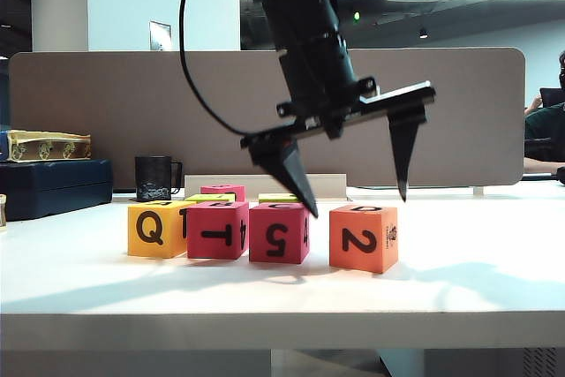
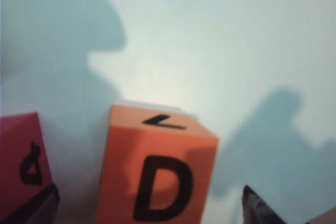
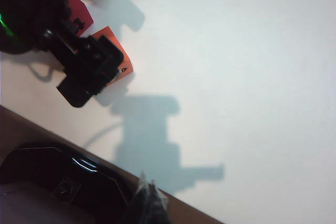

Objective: Select the appropriate blocks from the scattered letter blocks on the table and arrange them in a row to spell out "ABCD".

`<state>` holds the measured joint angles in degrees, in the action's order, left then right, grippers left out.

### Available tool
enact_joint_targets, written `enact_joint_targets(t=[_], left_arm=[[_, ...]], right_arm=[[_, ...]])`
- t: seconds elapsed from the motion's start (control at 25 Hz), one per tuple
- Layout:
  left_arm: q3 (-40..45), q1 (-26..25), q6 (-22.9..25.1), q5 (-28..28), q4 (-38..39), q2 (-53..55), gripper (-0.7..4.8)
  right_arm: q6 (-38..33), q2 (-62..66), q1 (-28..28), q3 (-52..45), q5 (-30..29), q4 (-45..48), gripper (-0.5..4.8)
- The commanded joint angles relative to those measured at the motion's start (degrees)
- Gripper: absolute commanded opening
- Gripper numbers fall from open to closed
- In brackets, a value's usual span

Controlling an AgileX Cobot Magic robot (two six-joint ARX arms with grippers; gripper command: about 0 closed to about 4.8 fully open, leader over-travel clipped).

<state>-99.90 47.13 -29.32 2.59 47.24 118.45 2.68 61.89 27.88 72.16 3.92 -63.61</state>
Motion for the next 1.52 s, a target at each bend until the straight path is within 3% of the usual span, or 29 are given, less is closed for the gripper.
enact_joint_targets(t=[0.04, 0.36, 0.6, 0.92, 1.04, 1.24, 1.52], left_arm=[[-2.8, -0.5, 2.8, 0.0, 0.3, -1.4, 4.44], [-10.8, -3.5, 9.1, -4.1, 3.6, -3.7, 4.44], [-13.0, -8.7, 14.0, -3.9, 4.5, -8.4, 4.25], [-13.0, -12.7, 22.8, -3.8, 5.4, -16.9, 2.57], [-13.0, -13.3, 23.4, -3.8, 5.4, -19.2, 2.04], [-13.0, -13.6, 25.1, -3.9, 5.5, -21.8, 0.51], [-13.0, -13.6, 29.4, -3.9, 6.4, -23.5, -0.06]], right_arm=[[0.0, -0.2, 0.1, 0.2, 0.0, 0.4, -0.01], [0.0, 0.0, 0.0, 0.2, 0.5, 0.4, -0.01], [0.0, 2.1, 0.0, 0.1, 0.4, 0.8, -0.01], [-0.1, 8.4, 0.0, 0.1, 0.2, 2.8, -0.01], [-0.1, 10.6, 0.0, 0.1, -0.2, 3.9, -0.01], [-0.1, 15.0, 0.0, 0.1, -1.4, 5.8, -0.01], [-0.1, 22.3, 0.1, 0.1, -2.8, 7.0, -0.01]])
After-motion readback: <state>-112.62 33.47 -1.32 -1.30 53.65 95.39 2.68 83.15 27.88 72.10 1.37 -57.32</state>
